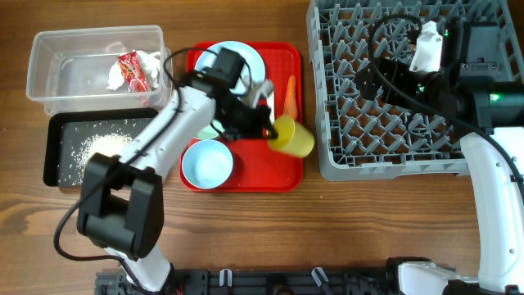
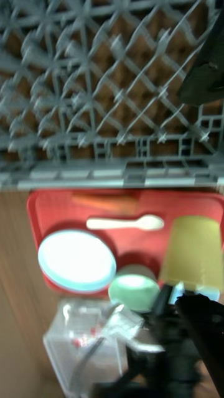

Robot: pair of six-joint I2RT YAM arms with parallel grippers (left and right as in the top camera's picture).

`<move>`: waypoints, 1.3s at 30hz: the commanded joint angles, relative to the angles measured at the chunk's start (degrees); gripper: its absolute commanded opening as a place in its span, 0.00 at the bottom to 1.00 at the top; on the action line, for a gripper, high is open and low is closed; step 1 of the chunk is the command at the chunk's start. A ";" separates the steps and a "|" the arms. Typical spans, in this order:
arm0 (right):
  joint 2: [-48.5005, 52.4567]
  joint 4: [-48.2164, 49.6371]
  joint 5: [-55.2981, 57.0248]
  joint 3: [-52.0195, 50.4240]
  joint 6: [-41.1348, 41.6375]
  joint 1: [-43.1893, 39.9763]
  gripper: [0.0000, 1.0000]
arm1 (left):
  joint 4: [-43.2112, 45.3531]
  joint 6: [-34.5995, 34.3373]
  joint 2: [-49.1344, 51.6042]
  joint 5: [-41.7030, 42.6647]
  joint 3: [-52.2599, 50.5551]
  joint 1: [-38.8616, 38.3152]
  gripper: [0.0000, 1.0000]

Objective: Sort waste into correct bins and load items into the dishwasher rack
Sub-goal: 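Grasp the yellow cup with the left gripper and lift it, then move the yellow cup right and grasp it with the right gripper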

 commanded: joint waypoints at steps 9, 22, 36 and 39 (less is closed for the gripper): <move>0.26 11.34 -40.50 0.70 -21.35 0.42 1.00 | 25.75 -14.43 -2.47 43.60 3.06 11.23 0.04; 5.03 18.69 -42.38 -0.74 -23.43 8.20 0.99 | 54.05 -38.38 -2.73 43.60 3.06 8.17 0.04; 7.76 25.68 -45.97 -0.74 -19.32 8.68 0.75 | 54.23 -38.36 -2.71 43.60 3.06 7.85 0.04; 7.76 25.62 -46.03 -0.74 -19.30 8.68 0.65 | 54.23 -38.34 -2.71 43.60 3.06 7.85 0.04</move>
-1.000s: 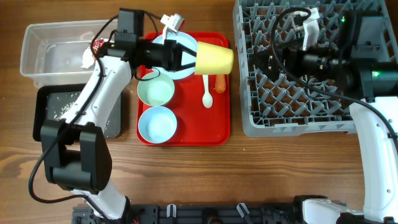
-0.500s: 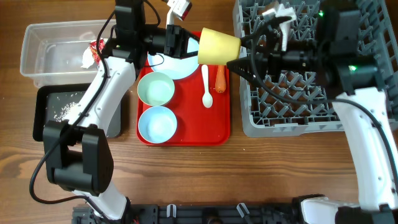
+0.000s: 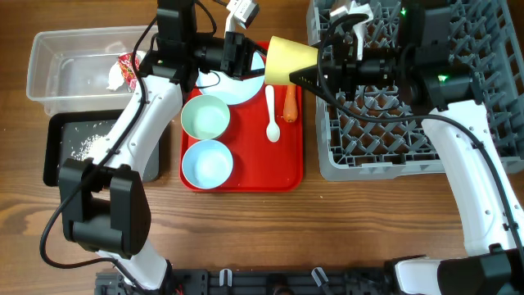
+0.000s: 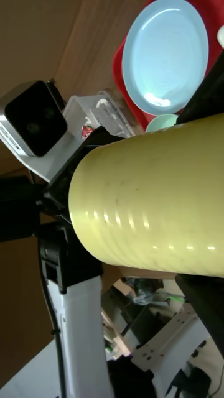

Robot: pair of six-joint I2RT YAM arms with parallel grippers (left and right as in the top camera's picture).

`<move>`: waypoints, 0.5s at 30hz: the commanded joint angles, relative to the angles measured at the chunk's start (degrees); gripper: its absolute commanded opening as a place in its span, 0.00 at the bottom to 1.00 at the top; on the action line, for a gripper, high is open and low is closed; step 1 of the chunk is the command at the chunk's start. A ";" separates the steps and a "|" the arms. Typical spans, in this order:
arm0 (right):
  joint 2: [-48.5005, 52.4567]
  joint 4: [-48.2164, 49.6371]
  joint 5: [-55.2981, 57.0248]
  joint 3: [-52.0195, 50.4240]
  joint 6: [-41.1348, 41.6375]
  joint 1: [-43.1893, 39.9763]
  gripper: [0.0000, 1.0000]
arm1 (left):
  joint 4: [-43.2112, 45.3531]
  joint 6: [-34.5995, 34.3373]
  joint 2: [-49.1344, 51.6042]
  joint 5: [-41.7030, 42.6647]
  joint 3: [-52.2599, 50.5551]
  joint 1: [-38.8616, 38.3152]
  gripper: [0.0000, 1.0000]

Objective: Sort waste into correct bins and load items into the dishwasher rack
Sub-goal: 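Move the yellow cup right and grasp it with the right gripper, then lower the yellow cup into the rack with the right gripper and release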

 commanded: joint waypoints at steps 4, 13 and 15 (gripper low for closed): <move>0.44 0.48 -2.38 -0.09 1.18 0.04 0.52 | 0.17 -0.26 -1.53 1.16 0.70 -0.17 0.28; -0.09 -3.85 1.09 -0.09 2.27 -8.24 0.51 | 0.17 0.59 -1.46 1.03 0.70 -0.17 0.47; -0.96 -7.43 7.26 -0.04 2.32 -11.45 0.52 | 0.15 2.12 -1.42 1.05 0.70 -0.17 0.47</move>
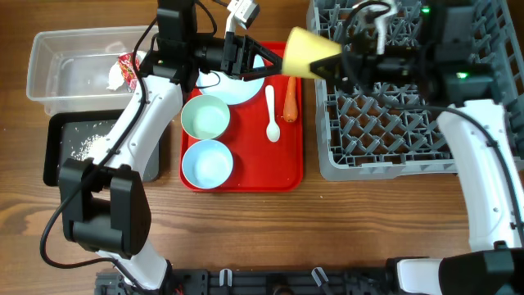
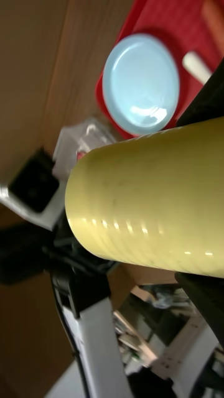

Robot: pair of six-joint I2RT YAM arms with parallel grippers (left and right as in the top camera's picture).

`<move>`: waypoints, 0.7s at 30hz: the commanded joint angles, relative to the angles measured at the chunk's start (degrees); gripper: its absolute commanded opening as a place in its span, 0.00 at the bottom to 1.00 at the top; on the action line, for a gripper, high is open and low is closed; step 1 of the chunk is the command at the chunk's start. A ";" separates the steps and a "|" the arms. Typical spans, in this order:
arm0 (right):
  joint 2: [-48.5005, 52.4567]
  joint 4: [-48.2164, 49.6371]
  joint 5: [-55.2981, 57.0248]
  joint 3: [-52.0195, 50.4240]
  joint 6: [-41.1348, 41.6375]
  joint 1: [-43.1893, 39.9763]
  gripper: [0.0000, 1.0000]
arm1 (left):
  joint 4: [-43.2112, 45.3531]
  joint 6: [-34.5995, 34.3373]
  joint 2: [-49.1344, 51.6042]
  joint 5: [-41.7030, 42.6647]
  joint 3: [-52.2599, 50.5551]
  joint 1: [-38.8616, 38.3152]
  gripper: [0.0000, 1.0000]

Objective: Sort waste into correct bins and load items into the dishwasher rack
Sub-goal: 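Lower the yellow cup into the rack with the right gripper and release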

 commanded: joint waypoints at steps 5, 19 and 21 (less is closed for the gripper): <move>-5.42 -16.41 27.89 0.63 1.44 -9.73 0.59 | 0.13 9.60 -1.40 0.70 0.68 -0.17 0.56; -2.43 -46.80 53.40 9.38 10.34 -9.51 0.57 | -27.76 25.99 -1.05 -35.89 -0.28 -0.17 0.51; 0.68 -48.76 56.72 9.38 12.02 -8.04 0.57 | -36.59 26.34 -1.05 -52.11 -0.28 -0.68 0.48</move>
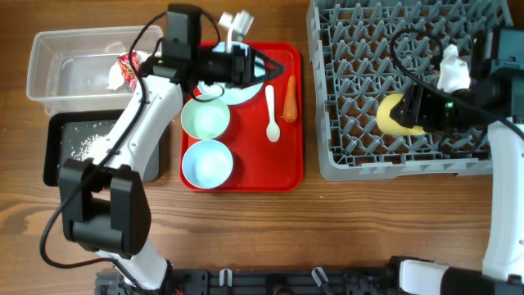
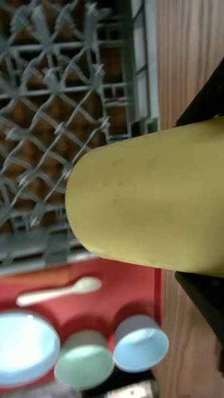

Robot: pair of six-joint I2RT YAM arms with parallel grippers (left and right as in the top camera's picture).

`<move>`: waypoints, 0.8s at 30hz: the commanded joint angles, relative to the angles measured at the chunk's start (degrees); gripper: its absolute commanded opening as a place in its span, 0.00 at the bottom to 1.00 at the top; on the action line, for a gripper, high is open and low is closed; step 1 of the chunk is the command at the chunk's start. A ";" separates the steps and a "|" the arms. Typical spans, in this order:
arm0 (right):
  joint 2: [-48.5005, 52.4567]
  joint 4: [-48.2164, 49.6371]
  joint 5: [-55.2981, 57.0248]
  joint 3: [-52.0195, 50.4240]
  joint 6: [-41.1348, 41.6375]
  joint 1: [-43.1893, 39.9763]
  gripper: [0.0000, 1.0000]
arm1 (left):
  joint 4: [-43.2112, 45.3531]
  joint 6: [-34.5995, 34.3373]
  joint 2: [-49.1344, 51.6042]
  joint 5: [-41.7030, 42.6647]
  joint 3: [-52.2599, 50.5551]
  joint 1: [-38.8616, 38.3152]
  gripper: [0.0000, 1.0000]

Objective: Sort waste into correct bins and load items into the dishwasher rack
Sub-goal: 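Lower the yellow cup into the rack with the right gripper and release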

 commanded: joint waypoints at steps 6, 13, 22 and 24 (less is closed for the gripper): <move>11.39 -2.56 11.45 0.81 7.26 6.75 0.58 | -17.75 4.04 -1.03 -49.51 -0.31 -3.52 0.56; 17.57 -1.86 16.22 -2.01 10.25 9.66 0.59 | -18.53 4.04 -1.03 -57.77 -0.31 -6.36 0.57; 18.29 3.80 15.69 -5.46 9.01 9.66 0.93 | -17.57 4.24 -1.03 -60.74 -0.31 -10.71 0.68; 18.29 4.70 14.56 -5.46 8.81 9.66 0.97 | -17.18 4.22 -1.03 -61.11 -0.31 -11.32 0.77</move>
